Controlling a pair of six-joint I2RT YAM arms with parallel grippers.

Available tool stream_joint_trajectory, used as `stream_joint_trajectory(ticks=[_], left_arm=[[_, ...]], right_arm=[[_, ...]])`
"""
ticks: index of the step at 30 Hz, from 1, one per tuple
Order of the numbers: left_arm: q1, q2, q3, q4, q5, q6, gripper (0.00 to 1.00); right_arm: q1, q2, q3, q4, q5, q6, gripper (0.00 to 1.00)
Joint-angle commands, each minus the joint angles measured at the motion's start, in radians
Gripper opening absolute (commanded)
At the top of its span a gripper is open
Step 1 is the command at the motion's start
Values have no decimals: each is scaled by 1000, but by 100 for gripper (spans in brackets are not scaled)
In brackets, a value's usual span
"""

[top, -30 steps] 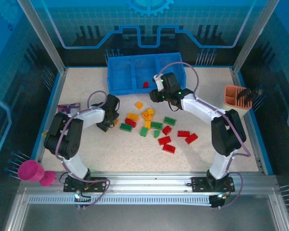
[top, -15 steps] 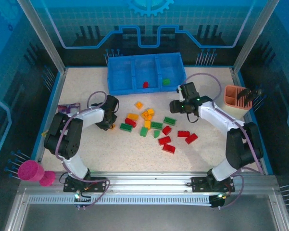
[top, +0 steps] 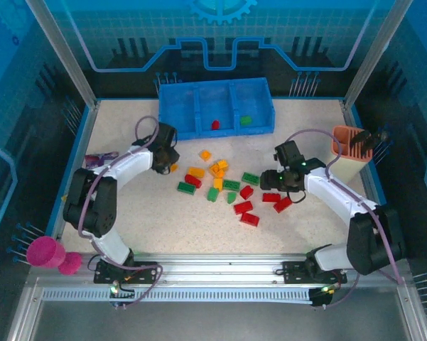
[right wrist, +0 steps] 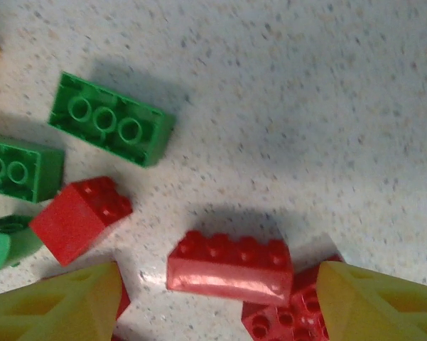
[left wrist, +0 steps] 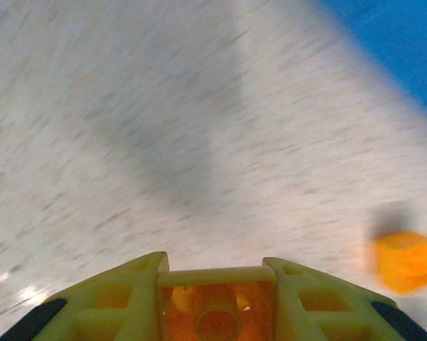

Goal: Sort the legos into containers by color
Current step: Pick up the lego from the middle-left of the table, then place the lego in the container.

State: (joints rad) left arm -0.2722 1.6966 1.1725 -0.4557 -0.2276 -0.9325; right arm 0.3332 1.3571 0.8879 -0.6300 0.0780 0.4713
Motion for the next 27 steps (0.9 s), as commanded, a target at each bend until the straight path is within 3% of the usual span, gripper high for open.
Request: stream_joint_trajectory(ticks=[1,5,9,18,27], left_arm=[[-1,-55,114,-2,-29,129,22],[5,-36,213,14,-101,228,22],[39,50,319,57,-90,260,23],[68,380,694,17,-69,361,22],[73,638,971,-72,-41,394,23]], right_arm=[[0,-67,-57,-77,30,101,76],[-3,-176,-132,-96,82,228,76],[-5,-224,-159,-129,106,312,69],[-54,-241,-257,49,54,416,65],[-106,-290,-305,57,88,501,64]])
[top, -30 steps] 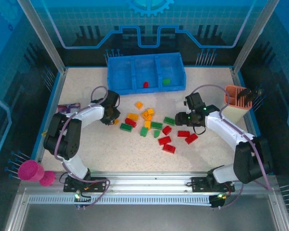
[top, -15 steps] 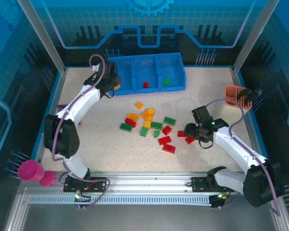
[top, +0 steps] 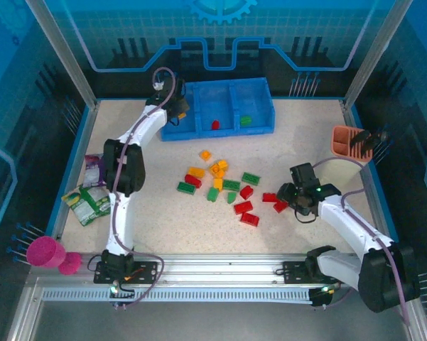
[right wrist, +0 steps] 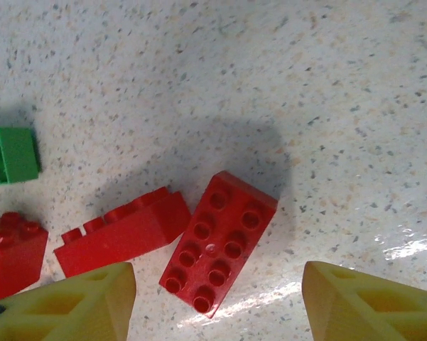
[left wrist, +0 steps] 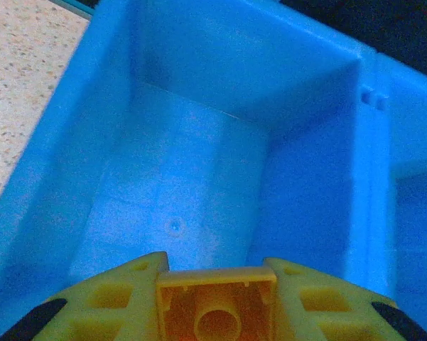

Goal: Sort the legos into containers by color
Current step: Place the lego in the container, then pick up the lego from the bottom-right of the table.

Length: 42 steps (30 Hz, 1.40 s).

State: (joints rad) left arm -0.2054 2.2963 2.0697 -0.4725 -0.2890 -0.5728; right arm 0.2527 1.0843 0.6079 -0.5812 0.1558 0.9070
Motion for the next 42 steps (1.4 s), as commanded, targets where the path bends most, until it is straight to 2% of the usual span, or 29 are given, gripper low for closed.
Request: stream_joint_trajectory(ticks=[1,5,7,14,24,31,38,42], left_arm=[[6,51,83,-57,23,35,23],[7,79,95,-54,25,39,31],[6,87,100,-57,27,47,41],[6,85,109,-51,37,80,61],[6,6,50,-27,49,107,66],[6,-92,-33,4,40,132,68],[6,-172,-70,4,41,153,69],[8,-228,-64,-21,18,210,70]], right_arm=[[-32,-20,-37,17,3,82,63],[-42,-13,-64,26,9,128,62],[-45,-3,-70,36,10,131,62],[-49,55,-78,128,-8,124,63],[-63,146,-112,246,-44,119,62],[-63,229,-51,234,-29,38,61],[-46,323,42,151,-33,-65,48],[-22,365,79,123,-30,-129,45]])
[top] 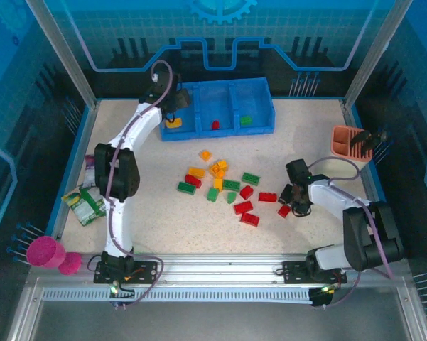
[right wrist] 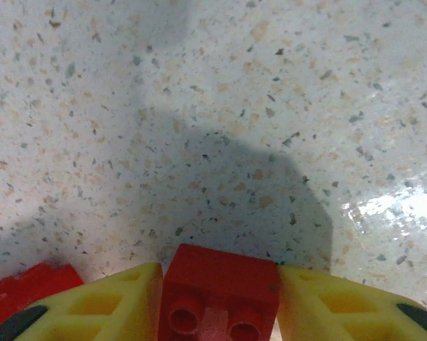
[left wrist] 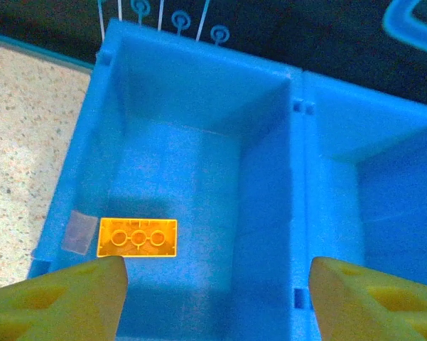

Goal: Sort the legos into containers by color
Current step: Pick up the lego from the bottom-right of the table, then place the lego in the container.

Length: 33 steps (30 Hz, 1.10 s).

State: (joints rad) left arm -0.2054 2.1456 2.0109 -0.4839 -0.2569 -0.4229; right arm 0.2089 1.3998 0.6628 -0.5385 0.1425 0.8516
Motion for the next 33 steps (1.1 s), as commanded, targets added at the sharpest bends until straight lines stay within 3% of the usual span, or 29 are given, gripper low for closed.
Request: stream_joint_trajectory(ticks=[1,6,9,12,15,18,24,27,33], left_arm=[[8,-92,-7,-14,-18,74,70],[10,-176,-31,-25,-28,109,73],[51,-196,36,-126,71,77,75],[79,-244,66,-165,129,97,75],[82,-309,73,-194,110,162,76],[83,-367,65,-244,94,213,76],[83,-544,-105,-269,81,255,77],[83,-666,-236,-264,65,278,79],[83,-829,-368,-362,23,358,82]], right_arm=[[26,59,34,74,-15,-87,45],[73,127,90,41,20,-181,47],[112,166,129,17,53,-234,47],[143,193,152,-5,75,-267,38],[152,212,173,-14,72,-290,28],[151,227,200,-2,36,-315,24],[152,189,345,-56,41,-396,22],[151,138,405,37,48,-485,24],[160,278,727,127,5,-645,23]])
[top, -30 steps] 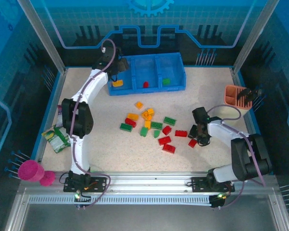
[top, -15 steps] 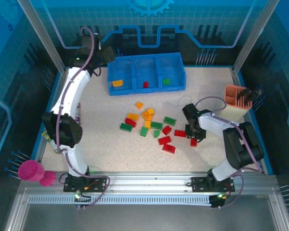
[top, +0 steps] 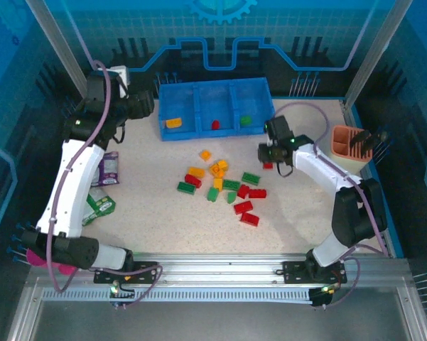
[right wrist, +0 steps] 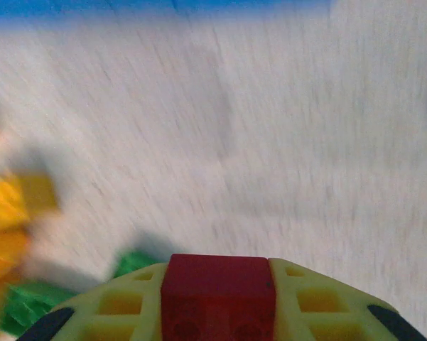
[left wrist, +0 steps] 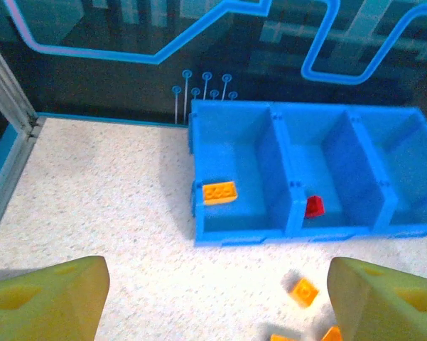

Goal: Sort the legos into containers by color
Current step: Place the lego in the container.

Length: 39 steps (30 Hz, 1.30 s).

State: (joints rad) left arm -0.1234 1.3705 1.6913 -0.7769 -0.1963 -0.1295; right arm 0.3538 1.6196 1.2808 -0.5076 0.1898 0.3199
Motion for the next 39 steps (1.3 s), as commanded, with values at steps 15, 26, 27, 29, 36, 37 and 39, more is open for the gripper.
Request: stream_joint_trajectory(ticks=[15,26,27,29,36,37,39], left_arm=[[1,-308,-414,-116,51,-16,91],[-96,-345,-723,-2,85,-307,91],[-116,-333,-733,8,80,-311,91],[-148,-310,-751,30,71,-325,91],[-230,-220,-814,156,54,-415,90],[-235,-200,-814,179,51,-420,90],[-243,-157,-805,219,48,-423,89]], right_arm=[[117,555,610,365,-55,-402,28],[127,807,875,270,-84,-464,30],[129,813,881,268,-85,-463,33],[132,816,884,270,-90,-460,42],[139,753,824,293,-113,-450,51],[141,732,801,301,-121,-450,51],[146,678,751,313,-127,-454,51]])
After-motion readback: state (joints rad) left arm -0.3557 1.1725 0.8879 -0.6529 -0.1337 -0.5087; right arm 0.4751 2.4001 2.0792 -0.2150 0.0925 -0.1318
